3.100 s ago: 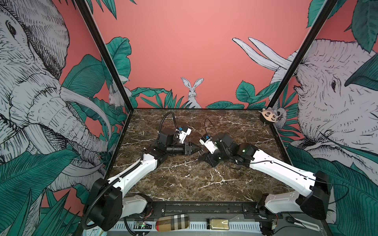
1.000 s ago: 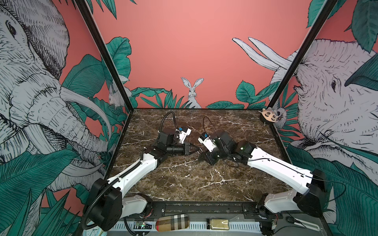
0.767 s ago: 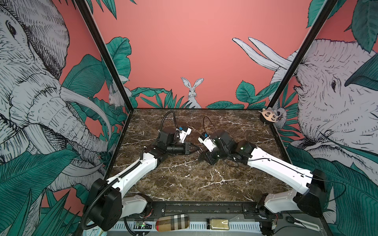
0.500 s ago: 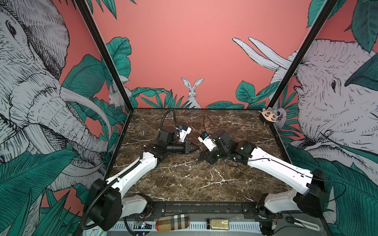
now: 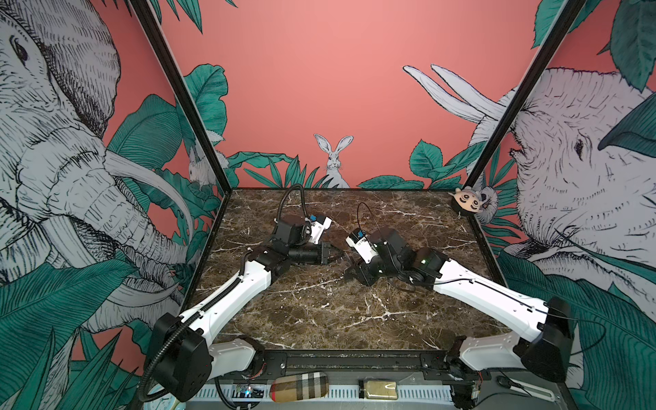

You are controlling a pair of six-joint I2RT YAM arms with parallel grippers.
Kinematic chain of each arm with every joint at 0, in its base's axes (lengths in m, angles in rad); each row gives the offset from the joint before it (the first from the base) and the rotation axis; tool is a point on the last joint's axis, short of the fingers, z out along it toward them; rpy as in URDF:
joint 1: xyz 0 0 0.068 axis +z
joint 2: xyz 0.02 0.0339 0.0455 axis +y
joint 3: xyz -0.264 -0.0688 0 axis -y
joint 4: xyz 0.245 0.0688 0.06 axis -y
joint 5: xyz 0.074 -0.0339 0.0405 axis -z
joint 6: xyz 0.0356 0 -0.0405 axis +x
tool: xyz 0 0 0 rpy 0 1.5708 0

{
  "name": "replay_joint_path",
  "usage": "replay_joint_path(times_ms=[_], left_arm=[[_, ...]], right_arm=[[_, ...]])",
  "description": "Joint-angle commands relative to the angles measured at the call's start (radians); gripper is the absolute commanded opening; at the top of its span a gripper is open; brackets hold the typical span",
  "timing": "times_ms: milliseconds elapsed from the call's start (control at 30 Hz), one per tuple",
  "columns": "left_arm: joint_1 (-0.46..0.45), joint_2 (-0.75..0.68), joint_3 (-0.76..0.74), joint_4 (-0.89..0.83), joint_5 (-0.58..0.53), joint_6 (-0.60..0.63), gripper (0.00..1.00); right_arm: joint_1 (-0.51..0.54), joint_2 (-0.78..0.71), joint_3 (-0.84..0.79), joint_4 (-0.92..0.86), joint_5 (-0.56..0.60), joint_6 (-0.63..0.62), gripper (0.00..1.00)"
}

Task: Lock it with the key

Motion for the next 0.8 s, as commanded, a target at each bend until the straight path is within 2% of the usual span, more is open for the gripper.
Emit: replay_joint_path(times_ms=[0,167,367,500,633,767], left_arm=[[0.000,-0.045,0.028,-0.002,-0.010,0.013,0.00],[0.000,-0.064,0.037,0.007,-0.021,-0.018,0.00],[0.000,-0.075,0.074,-0.032,-0.053,-0.090,0.00],[0.000,-0.082,0.075,-0.043,-0.084,-0.143,0.00],[0.000,-0.083,0.073,-0.037,-0.091,-0.176,0.00],[0.000,-0.076,0.077,-0.035,-0.086,-0.181,0.00]], right_arm=[[-0.008,-0.045,-0.031,0.041,0.015,0.025,0.50],[-0.021,-0.127,-0.120,0.125,0.007,0.085,0.58],[-0.022,-0.258,-0.316,0.397,-0.016,0.155,0.56],[0.017,-0.338,-0.494,0.688,0.134,0.170,0.47],[0.063,-0.365,-0.639,0.981,0.256,0.094,0.46],[0.110,-0.313,-0.633,1.052,0.288,0.015,0.48]])
